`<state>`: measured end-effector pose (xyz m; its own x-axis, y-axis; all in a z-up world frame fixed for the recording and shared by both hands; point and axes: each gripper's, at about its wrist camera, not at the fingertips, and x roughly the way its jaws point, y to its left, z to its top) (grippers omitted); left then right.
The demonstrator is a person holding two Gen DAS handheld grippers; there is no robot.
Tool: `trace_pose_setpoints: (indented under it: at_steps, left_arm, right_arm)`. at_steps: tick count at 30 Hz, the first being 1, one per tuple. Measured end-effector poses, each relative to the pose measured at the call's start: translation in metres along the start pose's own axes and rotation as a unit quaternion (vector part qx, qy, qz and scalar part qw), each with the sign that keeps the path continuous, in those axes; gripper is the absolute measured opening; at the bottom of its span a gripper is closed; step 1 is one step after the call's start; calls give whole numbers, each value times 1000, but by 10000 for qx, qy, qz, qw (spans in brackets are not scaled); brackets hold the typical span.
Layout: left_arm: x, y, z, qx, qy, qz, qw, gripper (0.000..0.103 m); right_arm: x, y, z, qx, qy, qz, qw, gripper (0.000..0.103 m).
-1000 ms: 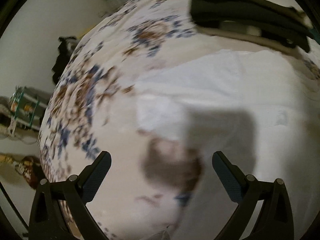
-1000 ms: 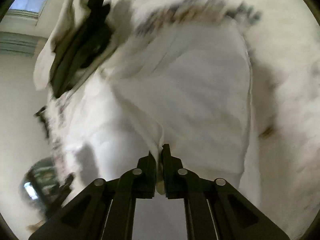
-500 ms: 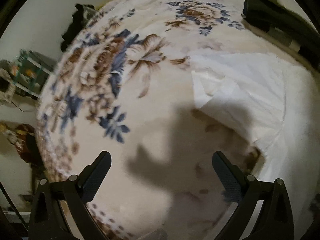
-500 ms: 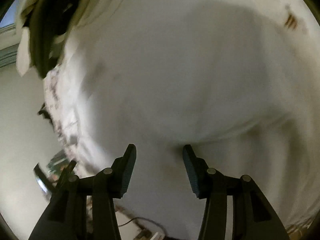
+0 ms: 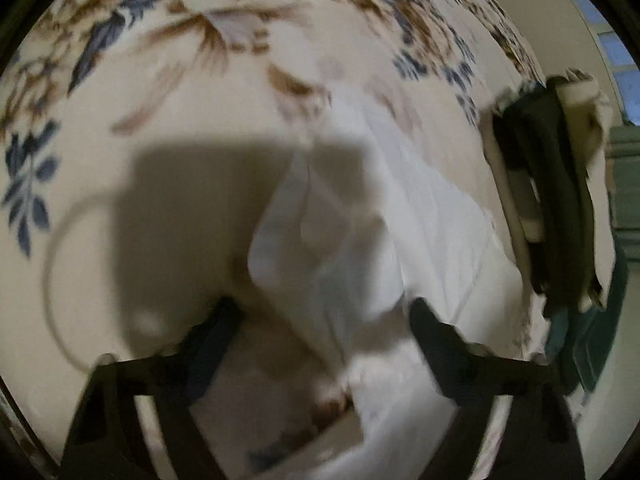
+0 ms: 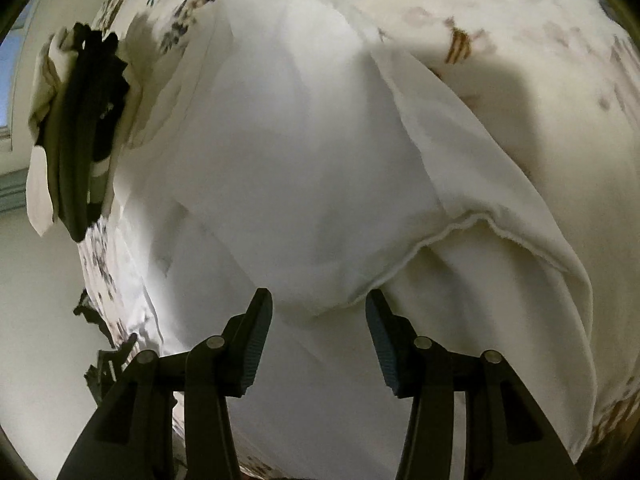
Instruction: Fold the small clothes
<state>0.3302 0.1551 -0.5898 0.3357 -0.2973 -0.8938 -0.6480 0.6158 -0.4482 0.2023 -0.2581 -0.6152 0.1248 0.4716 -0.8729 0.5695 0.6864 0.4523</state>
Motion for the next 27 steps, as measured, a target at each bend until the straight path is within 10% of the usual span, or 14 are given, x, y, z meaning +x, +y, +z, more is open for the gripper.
trace_pose_setpoints:
  at_steps: [3, 7, 10, 15, 20, 22, 25, 27]
  left_arm:
    - [-6, -6, 3, 222, -235, 198, 9993, 7]
    - [-34, -45, -10, 1358, -796, 266, 9872, 5]
    - [-46, -99, -46, 2676, -953, 136, 9587, 5]
    - [-14, -165, -129, 4009, -206, -186, 9157, 5]
    - [39, -178, -199, 4716, 496, 412, 8795, 10]
    - [33, -166, -204, 4780, 360, 673, 8750, 17]
    - [15, -137, -195, 4682, 141, 975, 8781, 88]
    - [-4, -114, -182, 4526, -128, 1170, 8839, 96]
  right_arm:
    - [2, 5, 4, -2, -32, -76, 10000, 51]
    - [-1, 3, 5, -1, 13, -117, 9999, 51]
    - [-2, 1, 4, 54, 25, -94, 9999, 51]
    - [-12, -12, -1, 103, 15, -142, 9998, 51]
    - [-32, -17, -1, 106, -20, -163, 9998, 51]
    - [-43, -15, 1, 18, -49, -196, 9998, 51]
    - [-55, 0, 4, -299, -110, -135, 9994, 55]
    - [-55, 17, 7, -485, -114, -27, 9988, 57]
